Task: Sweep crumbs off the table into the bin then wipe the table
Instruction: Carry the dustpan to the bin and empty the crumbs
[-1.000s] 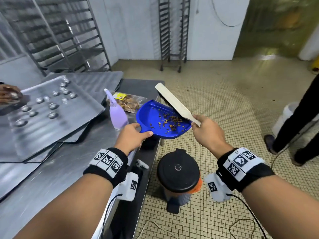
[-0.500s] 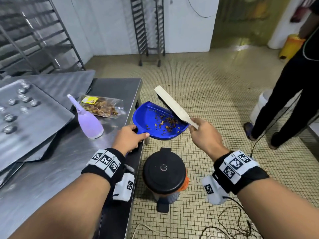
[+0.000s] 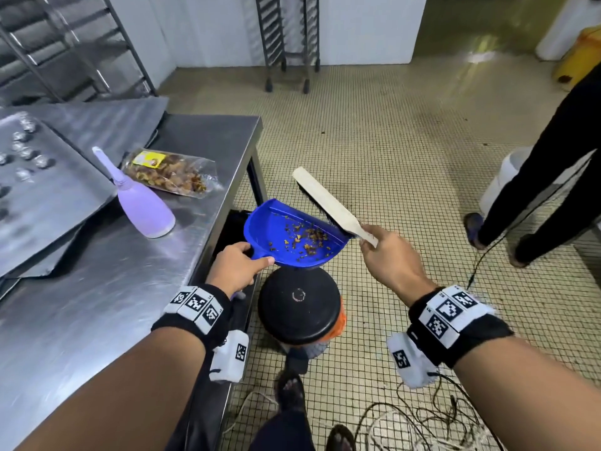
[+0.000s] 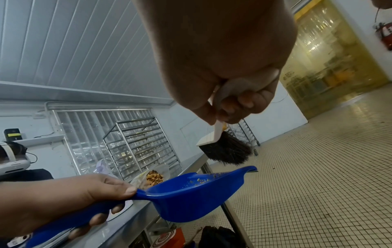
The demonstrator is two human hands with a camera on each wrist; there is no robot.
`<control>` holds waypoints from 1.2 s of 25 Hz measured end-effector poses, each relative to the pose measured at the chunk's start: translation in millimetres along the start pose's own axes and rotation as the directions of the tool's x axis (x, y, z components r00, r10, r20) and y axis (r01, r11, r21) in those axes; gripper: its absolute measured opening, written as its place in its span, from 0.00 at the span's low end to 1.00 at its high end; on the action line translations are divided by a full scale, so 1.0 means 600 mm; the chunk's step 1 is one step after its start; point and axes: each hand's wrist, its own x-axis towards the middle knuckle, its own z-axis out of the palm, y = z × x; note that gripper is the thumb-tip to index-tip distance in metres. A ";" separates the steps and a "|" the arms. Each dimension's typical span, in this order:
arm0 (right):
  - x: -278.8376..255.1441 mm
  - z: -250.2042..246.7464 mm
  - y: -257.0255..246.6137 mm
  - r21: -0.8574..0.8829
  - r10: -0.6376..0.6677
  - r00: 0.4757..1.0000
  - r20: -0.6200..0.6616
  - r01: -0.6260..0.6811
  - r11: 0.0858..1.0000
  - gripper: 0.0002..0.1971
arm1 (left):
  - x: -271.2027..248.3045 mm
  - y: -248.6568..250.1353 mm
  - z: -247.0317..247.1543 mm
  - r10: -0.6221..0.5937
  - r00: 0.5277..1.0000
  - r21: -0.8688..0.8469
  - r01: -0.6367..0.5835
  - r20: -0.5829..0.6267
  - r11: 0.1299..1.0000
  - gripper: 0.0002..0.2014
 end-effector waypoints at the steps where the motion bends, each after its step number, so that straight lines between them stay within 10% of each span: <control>1: 0.001 0.001 -0.003 -0.015 -0.004 1.000 0.010 0.004 1.000 0.20 | 0.004 -0.002 0.000 -0.003 1.000 0.001 0.003 0.001 1.000 0.40; 30: 0.097 0.092 -0.067 -0.014 -0.096 0.987 0.128 0.098 0.995 0.20 | 0.071 -0.061 -0.016 -0.075 0.997 0.047 0.075 0.005 0.996 0.39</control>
